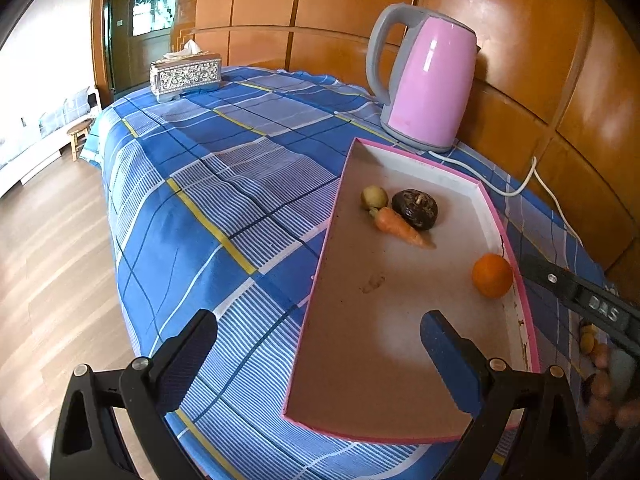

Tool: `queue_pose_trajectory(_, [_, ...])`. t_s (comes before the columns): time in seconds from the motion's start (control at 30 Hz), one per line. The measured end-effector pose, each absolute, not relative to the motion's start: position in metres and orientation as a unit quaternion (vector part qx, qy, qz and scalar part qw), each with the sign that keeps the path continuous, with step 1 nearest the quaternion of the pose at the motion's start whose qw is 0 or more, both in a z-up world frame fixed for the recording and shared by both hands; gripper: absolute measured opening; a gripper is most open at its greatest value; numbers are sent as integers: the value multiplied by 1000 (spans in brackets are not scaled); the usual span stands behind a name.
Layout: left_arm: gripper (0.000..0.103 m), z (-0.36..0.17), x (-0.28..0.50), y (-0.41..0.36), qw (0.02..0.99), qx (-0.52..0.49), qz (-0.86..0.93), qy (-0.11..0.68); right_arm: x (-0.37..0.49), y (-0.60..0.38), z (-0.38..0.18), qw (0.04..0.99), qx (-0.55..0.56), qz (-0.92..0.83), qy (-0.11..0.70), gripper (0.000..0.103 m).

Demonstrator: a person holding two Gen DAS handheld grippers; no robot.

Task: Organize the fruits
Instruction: 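Carry the orange with the right gripper into the tray and release, then reach the left gripper to the small tan round fruit and grasp it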

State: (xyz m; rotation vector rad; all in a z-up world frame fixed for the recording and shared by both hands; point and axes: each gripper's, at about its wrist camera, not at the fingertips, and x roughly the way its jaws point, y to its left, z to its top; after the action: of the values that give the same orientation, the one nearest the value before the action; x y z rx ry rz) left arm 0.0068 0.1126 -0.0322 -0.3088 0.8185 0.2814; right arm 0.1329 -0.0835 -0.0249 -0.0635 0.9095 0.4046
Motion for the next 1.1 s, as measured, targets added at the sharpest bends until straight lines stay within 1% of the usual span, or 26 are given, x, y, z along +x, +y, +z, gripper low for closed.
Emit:
queue_pose_trajectory(0.1, [102,-32,7,112,896,-150,134,396,122,-94,-18,887,-25,178,425,47])
queue_pose_trajectory(0.17, [102,-32,7,112,896,-150,132,396,113,-103,-15,892,-22,168,419,50])
queue_pose_trajectory(0.37, [102,-31,6,105,898,-143,125,398,87,-130,-7,916,-37,89,390,50])
queue_pose_trajectory(0.67, [102,-30,5,95,901,-131,109,399,51,-194,-7,932,-23,-26,361,50])
queue_pose_trajectory(0.83, [102,-29,5,90,903,-133,90,400,32,-239,-13,930,2,-89,358,50])
queue_pose_trajectory(0.97, [102,-25,6,81,907,-135,47,395,17,-282,-20,920,35,-155,358,53])
queue_pose_trajectory(1.1, [102,-19,9,65,909,-128,12,396,5,-319,-29,905,62,-203,368,54])
